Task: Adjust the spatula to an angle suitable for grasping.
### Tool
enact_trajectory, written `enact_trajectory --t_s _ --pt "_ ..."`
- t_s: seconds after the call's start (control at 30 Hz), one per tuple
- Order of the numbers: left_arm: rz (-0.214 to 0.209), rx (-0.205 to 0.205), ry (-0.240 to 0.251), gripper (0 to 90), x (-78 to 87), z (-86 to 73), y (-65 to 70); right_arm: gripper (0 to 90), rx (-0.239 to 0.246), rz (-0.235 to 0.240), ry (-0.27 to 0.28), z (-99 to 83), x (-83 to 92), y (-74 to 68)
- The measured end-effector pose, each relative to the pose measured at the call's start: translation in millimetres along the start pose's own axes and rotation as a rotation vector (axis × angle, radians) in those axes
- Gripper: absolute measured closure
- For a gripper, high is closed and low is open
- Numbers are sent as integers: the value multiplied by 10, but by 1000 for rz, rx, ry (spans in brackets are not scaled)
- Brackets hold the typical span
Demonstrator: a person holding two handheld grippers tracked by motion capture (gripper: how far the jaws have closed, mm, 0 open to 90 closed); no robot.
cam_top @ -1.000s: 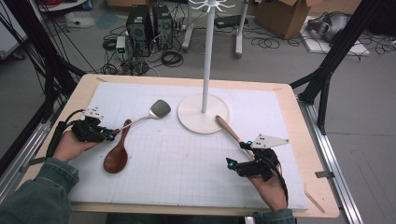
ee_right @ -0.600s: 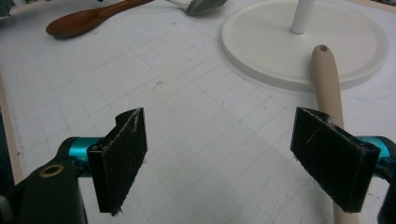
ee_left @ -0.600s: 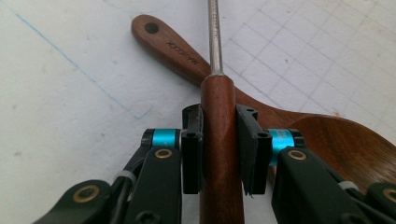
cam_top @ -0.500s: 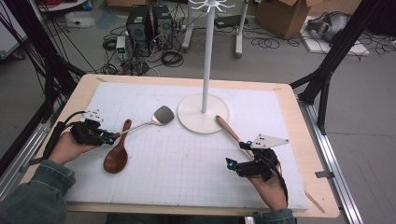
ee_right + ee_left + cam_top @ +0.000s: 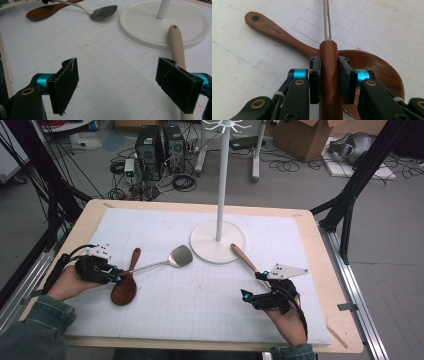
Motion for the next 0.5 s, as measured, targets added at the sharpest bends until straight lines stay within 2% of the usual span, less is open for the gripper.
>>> enact_trajectory --t_s 0.07,0.23,0.4,0.5 --pt "-4 -9 -7 732 -3 4 17 177 -4 0 -2 -1 -1 -3" --pt "-49 -40 -14 732 -47 27 93 177 -5 2 -3 -2 -7 -9" --pt "-75 -61 -23 732 -67 41 139 177 -5 2 -4 -1 -5 -9" --pt "-85 -89 -40 732 -82 84 193 177 -4 1 -3 0 -10 -9"
Point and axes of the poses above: each handheld gripper's, and its own axes: x roughly backward along the jaws, z roughly out of its top, y roughly to its right, the point moved 3 cm from there along -x, roughly forward along the jaws, and after that the axes turned 11 degrees about -z, right-handed, at the moved point
